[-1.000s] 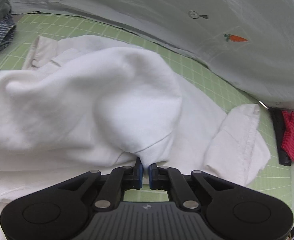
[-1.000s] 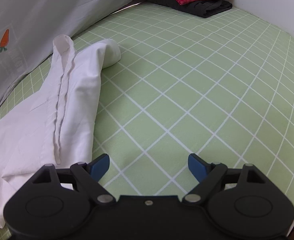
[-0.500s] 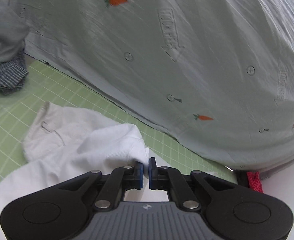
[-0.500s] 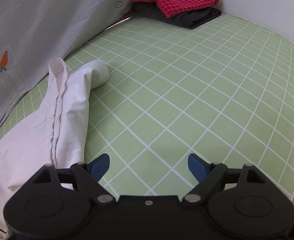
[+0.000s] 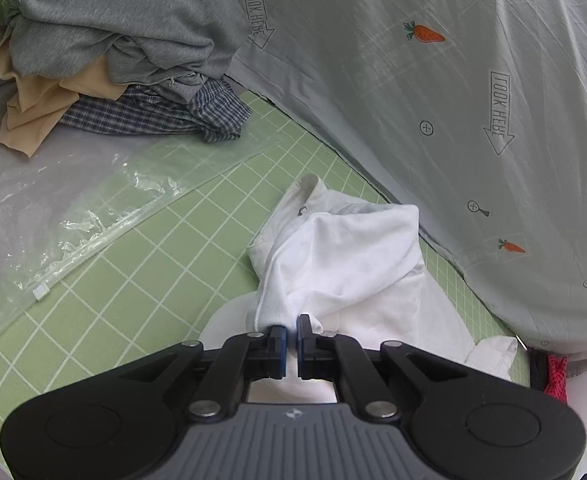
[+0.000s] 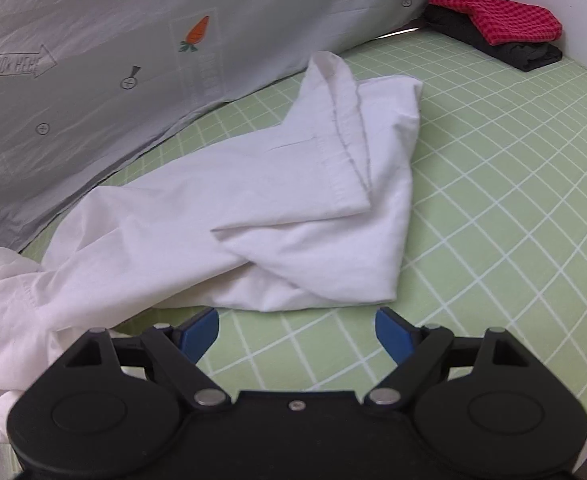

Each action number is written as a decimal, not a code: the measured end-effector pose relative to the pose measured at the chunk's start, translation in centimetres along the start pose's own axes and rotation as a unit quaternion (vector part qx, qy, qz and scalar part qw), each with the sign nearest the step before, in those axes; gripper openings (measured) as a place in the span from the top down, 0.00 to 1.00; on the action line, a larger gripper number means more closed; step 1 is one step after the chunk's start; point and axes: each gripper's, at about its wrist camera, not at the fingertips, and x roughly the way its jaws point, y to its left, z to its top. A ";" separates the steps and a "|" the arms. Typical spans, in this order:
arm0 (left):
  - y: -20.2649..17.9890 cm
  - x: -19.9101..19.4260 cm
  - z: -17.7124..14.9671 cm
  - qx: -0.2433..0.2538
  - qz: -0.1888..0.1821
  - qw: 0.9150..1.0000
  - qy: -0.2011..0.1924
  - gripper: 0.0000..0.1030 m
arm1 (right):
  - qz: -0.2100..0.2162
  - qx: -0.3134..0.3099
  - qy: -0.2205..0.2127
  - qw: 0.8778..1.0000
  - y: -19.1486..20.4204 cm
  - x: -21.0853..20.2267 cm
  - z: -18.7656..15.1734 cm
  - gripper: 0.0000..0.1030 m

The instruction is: Fold clothes

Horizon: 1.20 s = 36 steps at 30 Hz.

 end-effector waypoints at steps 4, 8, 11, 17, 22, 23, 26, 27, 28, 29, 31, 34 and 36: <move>0.3 0.1 -0.1 0.031 -0.014 0.999 0.018 0.96 | 0.060 -0.016 -0.029 0.998 4.1 -1.2 -1.4 0.16; 0.7 0.4 -0.1 0.039 -0.022 0.998 0.032 0.96 | 0.080 -0.040 -0.015 0.996 7.1 -0.4 -2.5 0.15; 0.8 0.4 -0.2 0.044 -0.025 0.998 0.035 0.96 | 0.078 -0.039 0.008 0.996 7.9 0.8 -3.4 0.15; 0.5 0.5 -0.4 0.040 -0.019 0.998 0.035 0.96 | 0.106 -0.003 0.039 0.994 6.7 2.5 -3.6 0.59; 0.1 0.8 -0.9 0.010 -0.001 0.999 0.031 0.96 | 0.071 -0.022 0.001 0.997 4.2 0.4 -2.1 0.93; 0.1 0.8 -1.2 -0.001 0.004 1.000 0.031 0.96 | 0.055 -0.019 -0.009 0.998 3.1 -0.2 -1.5 0.93; 0.1 1.0 -2.1 -0.035 0.016 0.999 0.034 0.95 | -0.012 -0.005 -0.043 0.999 -1.6 -2.1 0.7 0.93; 0.0 1.1 -2.5 -0.043 0.020 0.998 0.035 0.95 | -0.036 -0.003 -0.054 0.998 -3.2 -2.6 1.4 0.93; -0.2 1.1 -3.0 -0.049 0.026 0.998 0.035 0.95 | -0.065 -0.005 -0.067 0.996 -5.0 -3.3 2.2 0.93; -0.5 1.1 -3.5 -0.057 0.031 0.997 0.036 0.95 | -0.091 -0.003 -0.079 0.993 -7.0 -3.9 3.1 0.93; -1.0 1.3 -4.8 -0.081 0.032 0.995 0.041 0.93 | -0.125 0.014 -0.093 0.988 -10.7 -5.0 4.7 0.94; -2.4 1.9 -6.6 -0.109 0.014 0.992 0.063 0.89 | -0.181 0.022 -0.115 0.976 -15.6 -6.0 7.0 0.94; -4.1 1.9 -7.7 -0.103 0.016 0.992 0.068 0.84 | -0.222 0.008 -0.123 0.967 -17.8 -6.1 8.3 0.94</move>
